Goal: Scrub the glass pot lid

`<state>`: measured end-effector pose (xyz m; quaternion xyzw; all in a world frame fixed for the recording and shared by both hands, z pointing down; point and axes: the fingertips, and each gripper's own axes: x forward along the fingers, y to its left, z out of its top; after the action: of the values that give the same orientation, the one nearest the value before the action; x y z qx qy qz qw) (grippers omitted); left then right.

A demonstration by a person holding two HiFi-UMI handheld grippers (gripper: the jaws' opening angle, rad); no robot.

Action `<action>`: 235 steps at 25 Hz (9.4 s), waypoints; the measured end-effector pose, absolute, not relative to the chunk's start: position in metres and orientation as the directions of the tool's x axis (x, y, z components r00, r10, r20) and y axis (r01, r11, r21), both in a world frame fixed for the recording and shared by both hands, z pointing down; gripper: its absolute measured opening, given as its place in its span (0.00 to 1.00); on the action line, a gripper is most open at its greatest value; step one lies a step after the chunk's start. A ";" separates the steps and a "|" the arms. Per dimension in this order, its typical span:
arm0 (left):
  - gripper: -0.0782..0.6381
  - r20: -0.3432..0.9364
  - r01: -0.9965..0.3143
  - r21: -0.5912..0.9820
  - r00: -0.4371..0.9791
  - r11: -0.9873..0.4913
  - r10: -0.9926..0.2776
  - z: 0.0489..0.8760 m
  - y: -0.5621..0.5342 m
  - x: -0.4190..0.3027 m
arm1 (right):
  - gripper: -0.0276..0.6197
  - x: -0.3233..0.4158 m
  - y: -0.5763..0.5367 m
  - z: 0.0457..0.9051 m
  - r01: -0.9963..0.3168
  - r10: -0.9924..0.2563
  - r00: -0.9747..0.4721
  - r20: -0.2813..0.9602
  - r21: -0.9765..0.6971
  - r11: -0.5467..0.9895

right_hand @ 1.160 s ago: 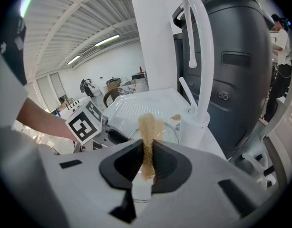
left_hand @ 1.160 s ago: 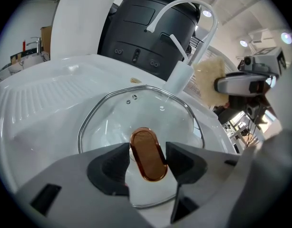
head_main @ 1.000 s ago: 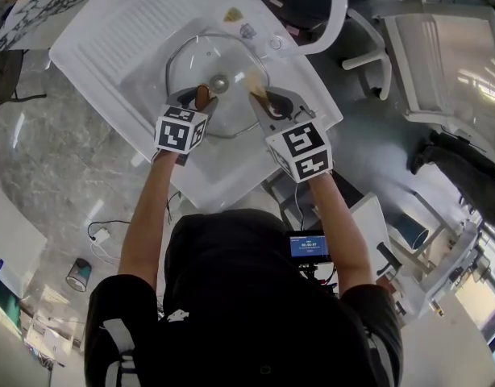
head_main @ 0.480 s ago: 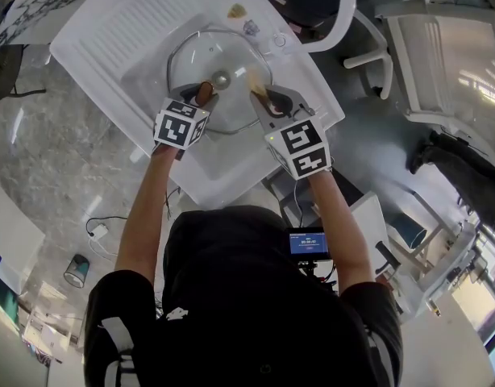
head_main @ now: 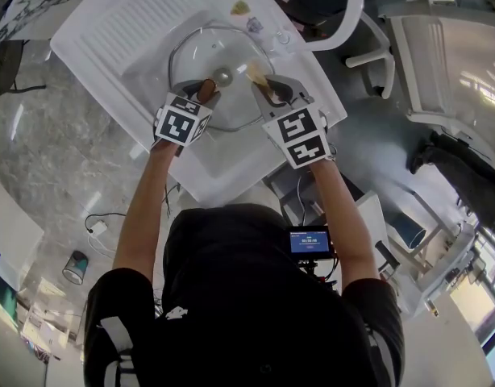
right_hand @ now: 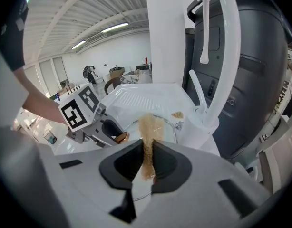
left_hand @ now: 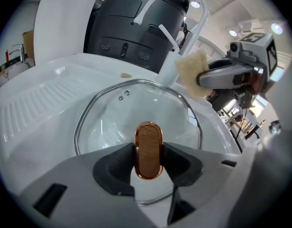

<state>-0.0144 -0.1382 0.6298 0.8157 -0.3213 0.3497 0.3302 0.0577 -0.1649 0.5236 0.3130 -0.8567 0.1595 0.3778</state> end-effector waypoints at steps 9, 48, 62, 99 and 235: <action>0.34 0.790 -0.748 0.287 0.538 -0.598 -0.293 0.632 -0.137 -0.014 | 0.08 0.051 -0.184 0.535 -0.589 -0.398 -0.466 0.790 0.059 0.806; 0.34 0.783 -0.745 0.288 0.545 -0.602 -0.299 0.631 -0.136 -0.013 | 0.09 0.046 -0.169 0.587 -0.489 -0.315 -0.383 0.868 0.099 0.867; 0.34 0.782 -0.745 0.285 0.545 -0.603 -0.303 0.632 -0.134 -0.011 | 0.09 0.056 -0.131 0.603 -0.507 -0.266 -0.383 0.885 0.039 0.861; 0.34 0.784 -0.752 0.269 0.534 -0.601 -0.317 0.635 -0.136 -0.011 | 0.09 0.051 -0.073 0.633 -0.417 -0.076 -0.374 0.924 -0.094 0.904; 0.40 0.660 -0.759 0.312 0.606 -0.572 -0.444 0.551 -0.122 -0.032 | 0.08 0.057 -0.093 0.546 -0.707 -0.349 -0.465 0.814 -0.104 0.699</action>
<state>-0.0315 -0.1217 0.5506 0.8458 -0.3556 0.2657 0.2959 0.0565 -0.0927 0.5461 0.3192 -0.8269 0.2203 0.4071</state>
